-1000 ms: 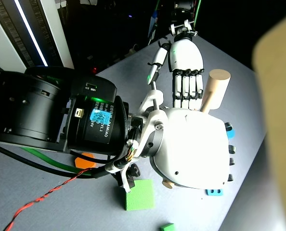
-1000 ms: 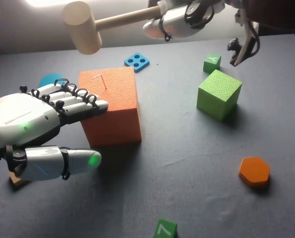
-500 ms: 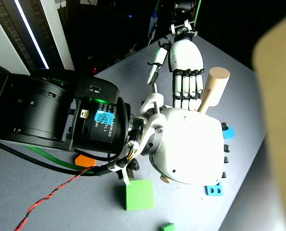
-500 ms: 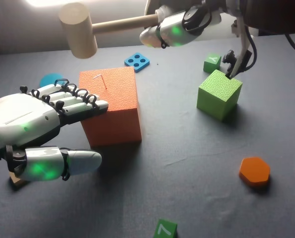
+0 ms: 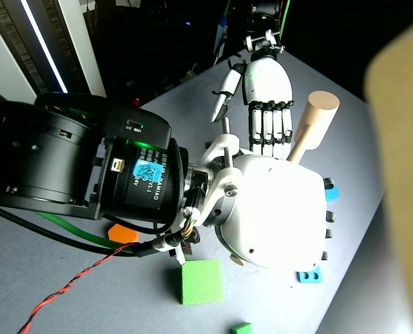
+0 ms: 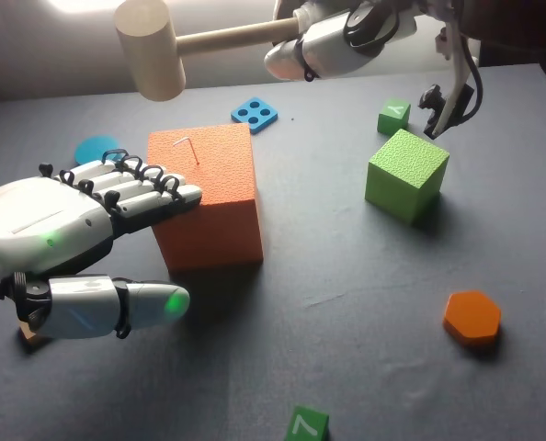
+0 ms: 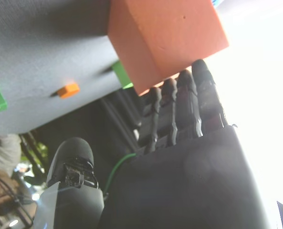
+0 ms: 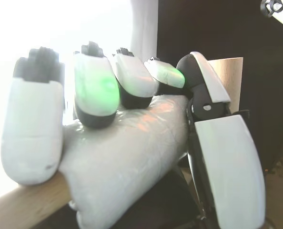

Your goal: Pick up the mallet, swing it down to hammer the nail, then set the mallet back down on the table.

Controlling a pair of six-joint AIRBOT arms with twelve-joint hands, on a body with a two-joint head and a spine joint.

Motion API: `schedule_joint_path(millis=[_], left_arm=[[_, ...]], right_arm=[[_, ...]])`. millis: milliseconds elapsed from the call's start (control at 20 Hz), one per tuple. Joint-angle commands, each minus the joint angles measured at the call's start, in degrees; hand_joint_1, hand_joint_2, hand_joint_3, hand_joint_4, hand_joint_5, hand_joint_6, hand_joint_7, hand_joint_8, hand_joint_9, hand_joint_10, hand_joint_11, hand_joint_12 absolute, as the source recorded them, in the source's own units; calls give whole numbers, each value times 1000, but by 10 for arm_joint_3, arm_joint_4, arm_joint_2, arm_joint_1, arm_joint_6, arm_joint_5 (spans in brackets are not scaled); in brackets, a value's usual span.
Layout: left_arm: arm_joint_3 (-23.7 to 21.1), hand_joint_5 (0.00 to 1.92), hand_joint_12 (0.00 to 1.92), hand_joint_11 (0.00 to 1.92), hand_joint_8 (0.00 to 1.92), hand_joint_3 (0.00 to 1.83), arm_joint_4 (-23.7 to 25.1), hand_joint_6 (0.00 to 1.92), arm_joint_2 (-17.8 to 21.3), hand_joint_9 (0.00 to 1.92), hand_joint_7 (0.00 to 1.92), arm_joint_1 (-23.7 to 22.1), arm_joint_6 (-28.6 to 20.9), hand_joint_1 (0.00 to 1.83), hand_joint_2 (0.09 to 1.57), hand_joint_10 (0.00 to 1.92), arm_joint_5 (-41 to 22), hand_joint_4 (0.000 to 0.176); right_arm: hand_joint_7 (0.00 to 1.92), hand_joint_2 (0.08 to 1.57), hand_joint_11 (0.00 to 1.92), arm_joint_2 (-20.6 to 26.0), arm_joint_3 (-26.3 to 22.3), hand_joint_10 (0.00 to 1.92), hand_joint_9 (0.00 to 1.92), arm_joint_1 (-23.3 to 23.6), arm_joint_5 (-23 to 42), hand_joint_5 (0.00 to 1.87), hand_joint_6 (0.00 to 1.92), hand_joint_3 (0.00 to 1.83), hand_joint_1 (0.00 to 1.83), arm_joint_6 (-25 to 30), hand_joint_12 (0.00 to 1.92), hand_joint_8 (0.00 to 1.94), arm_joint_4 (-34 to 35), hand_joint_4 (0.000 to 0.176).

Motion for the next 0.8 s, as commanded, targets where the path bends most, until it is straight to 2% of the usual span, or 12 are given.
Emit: schedule_joint_path(millis=[0, 150, 300, 400, 750], left_arm=[[-1, 134, 283, 0, 2, 0, 12, 0, -5, 113, 143, -1, -4, 0, 1218, 1, -23, 0], [0, 156, 322, 0, 6, 0, 12, 5, -6, 131, 164, -1, -4, 0, 1223, 5, -23, 0], [0, 177, 367, 0, 5, 0, 12, 4, -6, 146, 179, -1, -4, 0, 1215, 6, -23, 0], [-1, 177, 360, 0, 3, 0, 12, 2, -6, 148, 182, -1, -4, 0, 1213, 4, -23, 0], [0, 173, 351, 0, 4, 0, 12, 3, -6, 140, 172, -1, -4, 0, 1205, 3, -23, 0]], right_arm=[[1585, 1532, 1902, 2, 1, 1921, 1737, 4, 65, 1242, 1921, 2, 753, 1, 1921, 1941, 6, 176], [1599, 1544, 1903, 1, 1, 1921, 1742, -14, 66, 1264, 1921, 4, 720, -10, 1921, 1941, 5, 176], [1597, 1543, 1904, -2, 16, 1921, 1744, -61, 61, 1231, 1921, 1, 721, -16, 1921, 1941, 11, 176], [1587, 1527, 1899, 0, 23, 1921, 1734, -72, 59, 1212, 1921, 0, 757, -17, 1921, 1941, 19, 176], [1589, 1522, 1900, 4, 23, 1921, 1734, -29, 61, 1232, 1921, 0, 777, -19, 1921, 1941, 20, 176]])
